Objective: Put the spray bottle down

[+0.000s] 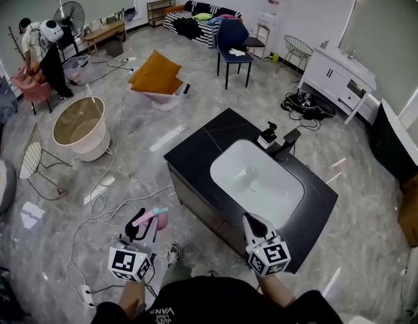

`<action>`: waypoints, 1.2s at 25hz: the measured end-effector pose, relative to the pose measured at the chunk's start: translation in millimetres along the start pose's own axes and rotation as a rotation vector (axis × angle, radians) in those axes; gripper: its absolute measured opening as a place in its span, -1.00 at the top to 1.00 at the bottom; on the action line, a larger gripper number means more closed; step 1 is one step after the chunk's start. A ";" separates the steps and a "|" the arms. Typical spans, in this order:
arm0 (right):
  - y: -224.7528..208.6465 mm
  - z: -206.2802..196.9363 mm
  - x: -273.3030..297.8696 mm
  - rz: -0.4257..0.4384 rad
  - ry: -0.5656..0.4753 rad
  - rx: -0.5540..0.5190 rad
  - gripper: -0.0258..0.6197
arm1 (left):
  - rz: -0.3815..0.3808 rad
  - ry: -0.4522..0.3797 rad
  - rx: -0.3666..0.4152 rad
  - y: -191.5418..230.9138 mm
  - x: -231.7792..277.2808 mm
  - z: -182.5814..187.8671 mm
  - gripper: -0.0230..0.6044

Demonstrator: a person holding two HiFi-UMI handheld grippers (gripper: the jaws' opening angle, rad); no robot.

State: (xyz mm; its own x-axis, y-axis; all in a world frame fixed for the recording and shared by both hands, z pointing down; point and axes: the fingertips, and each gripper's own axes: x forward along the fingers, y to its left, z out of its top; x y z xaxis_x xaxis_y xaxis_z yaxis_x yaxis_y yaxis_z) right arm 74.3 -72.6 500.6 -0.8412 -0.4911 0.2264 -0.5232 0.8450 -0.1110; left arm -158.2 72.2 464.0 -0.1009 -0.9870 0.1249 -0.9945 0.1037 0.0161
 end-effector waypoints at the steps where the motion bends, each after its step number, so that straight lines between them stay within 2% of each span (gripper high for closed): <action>1: 1.8 2.5 7.8 -0.015 0.000 0.003 0.92 | -0.013 -0.003 0.008 10.0 6.5 3.7 0.43; 10: 19.6 18.0 68.8 -0.165 -0.025 0.045 0.92 | -0.149 0.007 0.034 88.9 64.8 17.9 0.43; 15: 35.5 20.5 91.2 -0.256 -0.044 0.073 0.92 | -0.256 0.007 0.073 120.9 93.4 21.4 0.43; 23: 39.9 7.9 105.7 -0.345 -0.025 0.125 0.92 | -0.391 0.014 0.101 131.0 152.3 19.9 0.43; 30: 6.4 4.3 115.4 -0.395 -0.010 0.152 0.92 | -0.470 -0.004 0.115 110.8 230.7 23.5 0.43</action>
State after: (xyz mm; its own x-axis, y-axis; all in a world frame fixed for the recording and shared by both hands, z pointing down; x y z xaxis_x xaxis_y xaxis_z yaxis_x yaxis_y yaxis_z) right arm -26.7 -124.8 521.8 -0.5728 -0.7738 0.2705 -0.8193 0.5509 -0.1591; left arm -292.3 -146.9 471.2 0.3603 -0.9242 0.1267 -0.9291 -0.3677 -0.0402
